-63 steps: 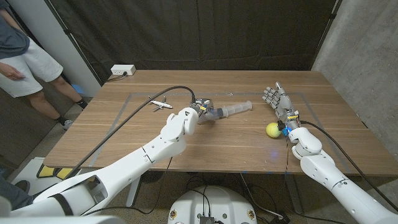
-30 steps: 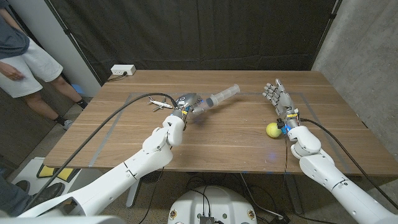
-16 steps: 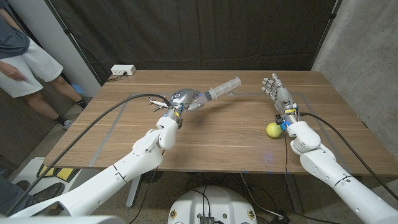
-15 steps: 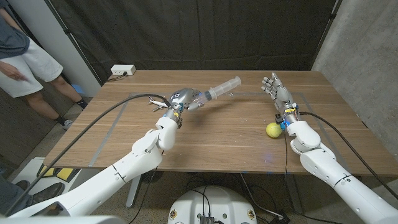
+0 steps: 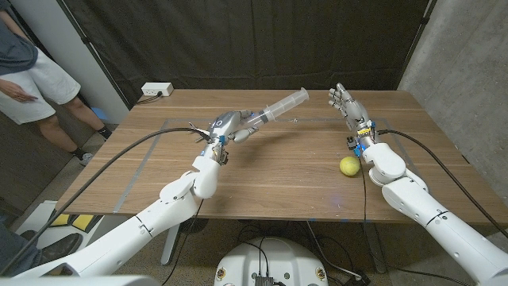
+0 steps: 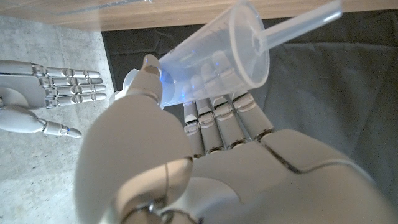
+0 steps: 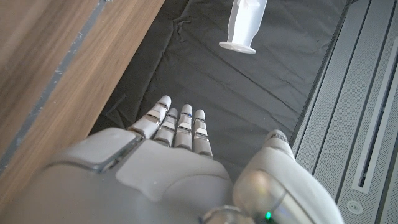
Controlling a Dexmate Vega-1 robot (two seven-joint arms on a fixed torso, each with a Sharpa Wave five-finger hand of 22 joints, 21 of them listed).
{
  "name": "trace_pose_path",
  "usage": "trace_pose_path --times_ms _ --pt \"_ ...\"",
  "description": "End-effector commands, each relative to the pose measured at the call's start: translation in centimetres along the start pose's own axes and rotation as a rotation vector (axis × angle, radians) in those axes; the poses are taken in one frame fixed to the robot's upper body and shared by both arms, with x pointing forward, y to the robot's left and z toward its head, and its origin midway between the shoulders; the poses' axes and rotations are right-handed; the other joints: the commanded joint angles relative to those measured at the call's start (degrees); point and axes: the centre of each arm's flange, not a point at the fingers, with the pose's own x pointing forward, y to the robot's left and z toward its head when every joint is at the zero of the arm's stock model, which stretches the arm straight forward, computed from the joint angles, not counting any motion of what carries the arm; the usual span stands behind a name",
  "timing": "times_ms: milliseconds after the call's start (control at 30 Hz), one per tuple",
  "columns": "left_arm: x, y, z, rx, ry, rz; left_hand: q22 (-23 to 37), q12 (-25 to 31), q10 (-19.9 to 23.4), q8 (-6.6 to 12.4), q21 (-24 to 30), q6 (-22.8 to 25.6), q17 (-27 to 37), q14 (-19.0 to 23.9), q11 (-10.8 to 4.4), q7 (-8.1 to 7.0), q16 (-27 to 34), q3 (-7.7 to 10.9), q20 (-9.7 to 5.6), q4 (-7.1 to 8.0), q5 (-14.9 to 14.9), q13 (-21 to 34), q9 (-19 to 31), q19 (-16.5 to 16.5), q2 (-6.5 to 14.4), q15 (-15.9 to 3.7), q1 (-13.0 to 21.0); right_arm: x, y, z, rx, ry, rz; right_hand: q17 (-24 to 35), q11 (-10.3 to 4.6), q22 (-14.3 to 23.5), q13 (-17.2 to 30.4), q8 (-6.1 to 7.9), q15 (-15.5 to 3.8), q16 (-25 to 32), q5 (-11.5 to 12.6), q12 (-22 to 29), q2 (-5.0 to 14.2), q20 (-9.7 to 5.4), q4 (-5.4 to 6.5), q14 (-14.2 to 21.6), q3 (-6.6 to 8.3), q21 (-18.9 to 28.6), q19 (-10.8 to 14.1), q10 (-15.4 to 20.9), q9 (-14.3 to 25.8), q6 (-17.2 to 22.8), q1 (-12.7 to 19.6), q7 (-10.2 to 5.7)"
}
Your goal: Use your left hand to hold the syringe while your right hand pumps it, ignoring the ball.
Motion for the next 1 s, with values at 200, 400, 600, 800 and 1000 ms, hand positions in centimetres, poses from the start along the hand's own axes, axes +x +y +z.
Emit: trace_pose_path --times_ms 200,400,600,800,1000 --pt "-0.2 0.0 -0.5 -0.041 -0.099 0.016 0.3 -0.09 3.11 -0.02 -0.11 5.97 0.14 2.34 -3.29 -2.46 -0.09 7.61 -0.49 7.05 0.19 0.17 0.16 -0.14 2.0 -5.28 1.14 2.3 1.1 3.7 -0.115 -0.054 0.068 0.12 0.51 0.03 0.11 -0.26 0.41 -0.06 0.29 -0.48 -0.2 -0.25 0.52 -4.26 -0.84 -0.45 -4.29 -3.98 0.08 -3.38 -1.72 0.19" --pt "0.1 0.0 -0.5 -0.057 -0.103 0.016 0.31 -0.13 3.4 -0.15 -0.14 6.13 0.14 2.36 -3.56 -2.62 -0.16 7.77 -0.5 7.14 0.17 0.19 0.14 -0.13 1.87 -5.25 1.05 2.9 1.7 4.5 -0.143 -0.066 0.103 0.17 0.69 0.01 0.1 -0.25 0.57 0.0 0.36 -0.57 -0.25 -0.24 0.87 -6.21 -1.28 -0.53 -6.36 -5.94 0.05 -4.68 -2.58 -0.35" --pt "0.6 -0.2 0.2 -0.059 -0.128 0.019 0.32 -0.21 3.57 -0.27 -0.16 6.32 0.15 2.51 -3.66 -2.68 -0.16 7.95 -0.53 7.23 0.16 0.21 0.12 -0.1 1.78 -5.32 0.97 3.7 2.1 4.3 -0.154 -0.069 0.128 0.16 0.56 -0.02 0.08 -0.36 0.65 0.11 0.49 -0.73 -0.39 -0.89 1.19 -7.97 -1.78 -0.28 -7.57 -8.51 0.02 -6.43 -3.45 -0.74" --pt "0.9 -0.6 0.5 -0.071 -0.136 0.026 0.33 -0.3 3.69 -0.4 -0.17 6.43 0.15 2.59 -3.64 -2.87 -0.2 8.1 -0.55 7.32 0.15 0.22 0.11 -0.03 1.69 -5.44 0.88 3.9 2.3 4.0 -0.136 -0.076 0.137 0.04 0.19 -0.07 0.05 -0.15 0.41 0.64 0.62 -0.11 -0.36 -1.19 1.14 -7.14 -1.9 0.5 -6.09 -8.08 0.0 -6.91 -3.52 -0.42" --pt "1.1 -0.8 0.7 -0.074 -0.14 0.025 0.33 -0.37 3.74 -0.49 -0.18 6.5 0.15 2.54 -3.66 -2.9 -0.26 8.21 -0.51 7.37 0.15 0.23 0.11 -0.01 1.65 -5.4 0.83 4.4 2.3 4.1 -0.131 -0.083 0.145 0.01 0.15 -0.09 0.05 -0.06 0.47 0.71 0.65 0.03 -0.33 -1.14 1.12 -7.02 -1.91 0.52 -6.08 -7.95 0.0 -6.96 -3.51 -0.24"
